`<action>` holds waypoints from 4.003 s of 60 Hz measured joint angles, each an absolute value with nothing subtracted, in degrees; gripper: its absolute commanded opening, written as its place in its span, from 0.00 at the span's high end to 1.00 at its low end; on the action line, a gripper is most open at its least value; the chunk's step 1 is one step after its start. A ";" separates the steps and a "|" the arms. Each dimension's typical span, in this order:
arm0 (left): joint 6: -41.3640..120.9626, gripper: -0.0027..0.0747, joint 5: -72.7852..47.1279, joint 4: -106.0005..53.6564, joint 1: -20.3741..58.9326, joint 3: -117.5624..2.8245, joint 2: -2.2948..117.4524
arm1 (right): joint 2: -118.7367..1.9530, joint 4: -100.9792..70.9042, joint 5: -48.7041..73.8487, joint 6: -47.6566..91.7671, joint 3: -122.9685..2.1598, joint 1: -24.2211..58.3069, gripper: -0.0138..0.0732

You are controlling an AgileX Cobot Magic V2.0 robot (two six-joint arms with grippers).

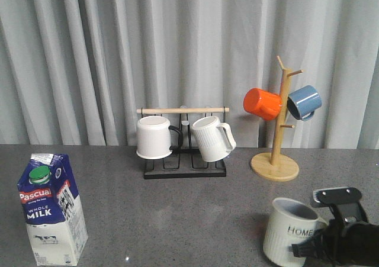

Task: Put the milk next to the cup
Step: 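Grasp the white HOME mug by its rim with the right gripper, then slide the white mug toward the milk carton and release it, then withdraw the right gripper away from the mug, then lower the left gripper onto the milk carton top and grasp it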

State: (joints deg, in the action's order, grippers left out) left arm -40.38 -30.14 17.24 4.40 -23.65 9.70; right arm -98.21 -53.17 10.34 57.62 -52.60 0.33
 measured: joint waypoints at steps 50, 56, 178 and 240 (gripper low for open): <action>-40.38 0.37 -30.20 17.24 4.40 -23.65 9.70 | -106.44 -53.71 11.57 56.01 -70.02 20.93 0.81; -40.38 0.37 -30.20 17.24 4.40 -23.65 9.70 | -106.48 -53.66 11.42 55.95 -70.04 20.93 0.77; -20.76 0.35 -38.08 0.52 4.40 -27.12 14.78 | -28.37 -17.53 43.15 29.68 -27.21 20.93 0.85; 2.39 0.18 -68.09 -3.53 4.40 -96.60 81.51 | -24.55 -17.12 40.71 28.52 -21.82 20.93 0.85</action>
